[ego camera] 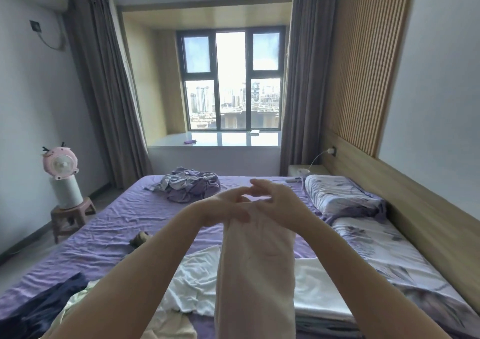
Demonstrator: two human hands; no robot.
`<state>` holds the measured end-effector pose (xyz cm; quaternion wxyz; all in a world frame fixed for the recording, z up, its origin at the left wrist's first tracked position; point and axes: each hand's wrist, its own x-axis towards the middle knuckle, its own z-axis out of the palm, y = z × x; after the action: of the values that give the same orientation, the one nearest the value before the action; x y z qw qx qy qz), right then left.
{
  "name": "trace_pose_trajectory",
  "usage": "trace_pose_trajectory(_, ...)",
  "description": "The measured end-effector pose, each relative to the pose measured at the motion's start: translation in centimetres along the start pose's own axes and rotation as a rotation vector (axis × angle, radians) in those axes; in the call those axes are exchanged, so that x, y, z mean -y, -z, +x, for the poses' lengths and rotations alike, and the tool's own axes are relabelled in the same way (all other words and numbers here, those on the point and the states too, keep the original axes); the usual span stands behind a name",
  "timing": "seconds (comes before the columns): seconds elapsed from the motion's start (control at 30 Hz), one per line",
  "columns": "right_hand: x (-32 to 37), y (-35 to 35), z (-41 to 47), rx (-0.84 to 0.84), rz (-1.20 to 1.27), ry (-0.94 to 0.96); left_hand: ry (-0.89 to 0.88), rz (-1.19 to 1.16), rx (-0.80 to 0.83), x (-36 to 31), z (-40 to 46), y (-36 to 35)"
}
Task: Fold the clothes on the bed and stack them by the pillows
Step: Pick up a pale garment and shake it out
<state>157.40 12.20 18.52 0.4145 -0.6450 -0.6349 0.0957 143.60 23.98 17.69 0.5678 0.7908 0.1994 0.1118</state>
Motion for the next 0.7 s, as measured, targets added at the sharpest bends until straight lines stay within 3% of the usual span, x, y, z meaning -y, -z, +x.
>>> trace_pose_trajectory(0.07, -1.2, 0.8, 0.1, -0.052, -0.348, 0.158, 0.007, 0.052, 0.006, -0.1, 0.1, -0.1)
trace_pose_trajectory(0.1, -1.9, 1.3, 0.1, -0.012, -0.407, 0.151, 0.012, 0.068, 0.010, -0.3, 0.0, 0.0)
trace_pose_trajectory(0.23, -4.0, 2.6, -0.9, 0.381, -0.004, -0.204, 0.017, 0.064, 0.020, -0.5, -0.5, 0.5)
trace_pose_trajectory(0.3, -4.4, 2.4, -1.3, 0.412, 0.063, -0.204, 0.015, 0.095, 0.028, -0.8, -0.7, 0.4)
trace_pose_trajectory(0.37, -4.3, 1.7, -1.1, 0.383, -0.078, -0.109, 0.023, 0.172, 0.028, -1.0, -0.8, 0.1)
trace_pose_trajectory(0.43, -4.1, 0.9, -0.8, 0.351, -0.169, -0.052, 0.047, 0.382, 0.023, -1.4, -1.1, 0.0)
trace_pose_trajectory(0.57, -3.8, -0.5, -0.6, 0.227, -0.108, -0.061, 0.166, 1.149, -0.009, -2.0, -1.2, -0.8)
trace_pose_trajectory(0.63, -3.9, -0.8, -0.5, 0.196, -0.035, -0.076, 0.170, 1.247, -0.057, -1.3, -1.0, -0.8)
trace_pose_trajectory(0.7, -4.1, -0.7, -0.5, 0.290, 0.004, -0.094, 0.161, 1.195, -0.080, -0.5, -0.8, -0.2)
